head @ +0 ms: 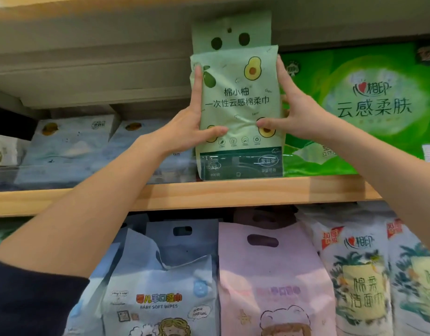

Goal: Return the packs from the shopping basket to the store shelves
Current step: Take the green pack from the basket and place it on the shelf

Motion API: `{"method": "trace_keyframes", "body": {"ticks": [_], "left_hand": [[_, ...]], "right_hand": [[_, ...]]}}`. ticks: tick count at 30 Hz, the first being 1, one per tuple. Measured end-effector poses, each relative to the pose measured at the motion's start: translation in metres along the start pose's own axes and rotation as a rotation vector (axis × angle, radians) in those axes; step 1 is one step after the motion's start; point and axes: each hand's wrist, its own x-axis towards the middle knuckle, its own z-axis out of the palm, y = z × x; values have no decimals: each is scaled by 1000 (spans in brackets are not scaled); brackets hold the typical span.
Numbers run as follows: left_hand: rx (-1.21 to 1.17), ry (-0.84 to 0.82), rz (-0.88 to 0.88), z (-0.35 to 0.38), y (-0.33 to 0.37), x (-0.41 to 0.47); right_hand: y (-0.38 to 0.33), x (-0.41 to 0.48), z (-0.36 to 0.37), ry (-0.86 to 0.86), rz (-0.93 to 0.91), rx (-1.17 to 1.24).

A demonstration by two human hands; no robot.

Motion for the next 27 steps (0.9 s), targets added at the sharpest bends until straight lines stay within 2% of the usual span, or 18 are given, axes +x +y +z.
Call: {"method": "trace_keyframes", "body": {"ticks": [12, 27], "left_hand": [[30, -113, -153, 4, -18, 16], [-4, -111, -242, -18, -4, -12]], "right_hand": [[15, 20, 6, -127, 136, -31], [-13, -5, -7, -162, 206, -63]]}}
